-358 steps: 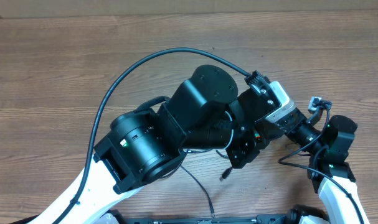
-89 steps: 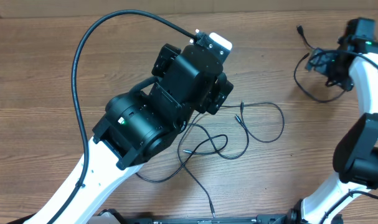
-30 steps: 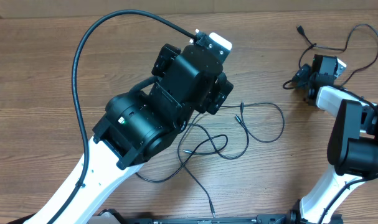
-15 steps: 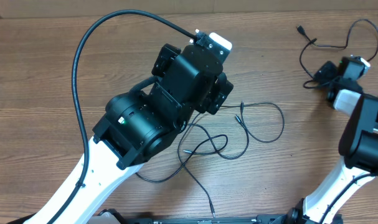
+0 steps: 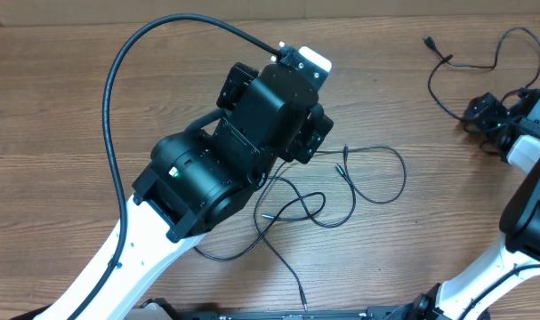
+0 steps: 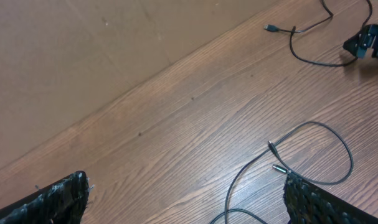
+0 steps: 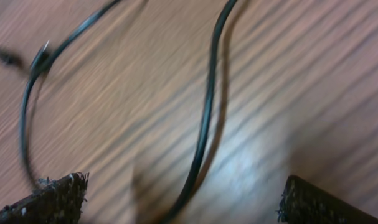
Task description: Untangle cables
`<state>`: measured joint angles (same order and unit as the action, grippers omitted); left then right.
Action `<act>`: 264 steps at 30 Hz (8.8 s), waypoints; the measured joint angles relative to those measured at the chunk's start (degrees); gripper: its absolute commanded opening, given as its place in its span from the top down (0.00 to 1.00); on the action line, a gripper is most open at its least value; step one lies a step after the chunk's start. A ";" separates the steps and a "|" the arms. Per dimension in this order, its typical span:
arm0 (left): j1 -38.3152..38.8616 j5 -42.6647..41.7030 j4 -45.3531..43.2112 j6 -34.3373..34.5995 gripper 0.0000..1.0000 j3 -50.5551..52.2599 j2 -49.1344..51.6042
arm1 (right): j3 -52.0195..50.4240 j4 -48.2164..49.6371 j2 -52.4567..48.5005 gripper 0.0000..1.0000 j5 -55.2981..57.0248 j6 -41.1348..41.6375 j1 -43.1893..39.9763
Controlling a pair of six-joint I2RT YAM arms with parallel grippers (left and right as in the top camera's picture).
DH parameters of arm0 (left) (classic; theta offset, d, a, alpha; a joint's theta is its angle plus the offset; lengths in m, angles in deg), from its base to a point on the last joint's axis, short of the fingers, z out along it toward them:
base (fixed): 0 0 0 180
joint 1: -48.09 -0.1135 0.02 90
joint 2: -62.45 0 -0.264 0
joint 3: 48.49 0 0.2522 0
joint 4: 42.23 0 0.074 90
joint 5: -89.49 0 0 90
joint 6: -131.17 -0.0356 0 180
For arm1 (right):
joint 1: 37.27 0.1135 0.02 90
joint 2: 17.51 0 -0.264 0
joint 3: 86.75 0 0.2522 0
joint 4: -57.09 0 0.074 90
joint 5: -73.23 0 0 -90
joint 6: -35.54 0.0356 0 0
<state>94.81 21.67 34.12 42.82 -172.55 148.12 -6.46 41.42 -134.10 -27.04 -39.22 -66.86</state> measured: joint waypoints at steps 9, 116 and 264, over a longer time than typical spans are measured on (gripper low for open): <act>0.00 0.00 0.02 0.00 0.00 0.00 0.00 | -3.15 -10.38 21.09 0.00 -5.35 1.75 1.27; 0.00 0.00 -0.02 0.15 0.00 0.00 0.00 | 1.99 -36.24 33.42 0.96 4.22 31.54 47.23; 0.00 0.02 0.00 0.15 0.00 0.00 0.02 | 5.97 -51.36 20.06 0.00 -24.76 -19.80 32.17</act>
<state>94.81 21.69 34.12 42.97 -172.55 148.14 -0.50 -9.95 -114.04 -51.80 -59.02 -34.68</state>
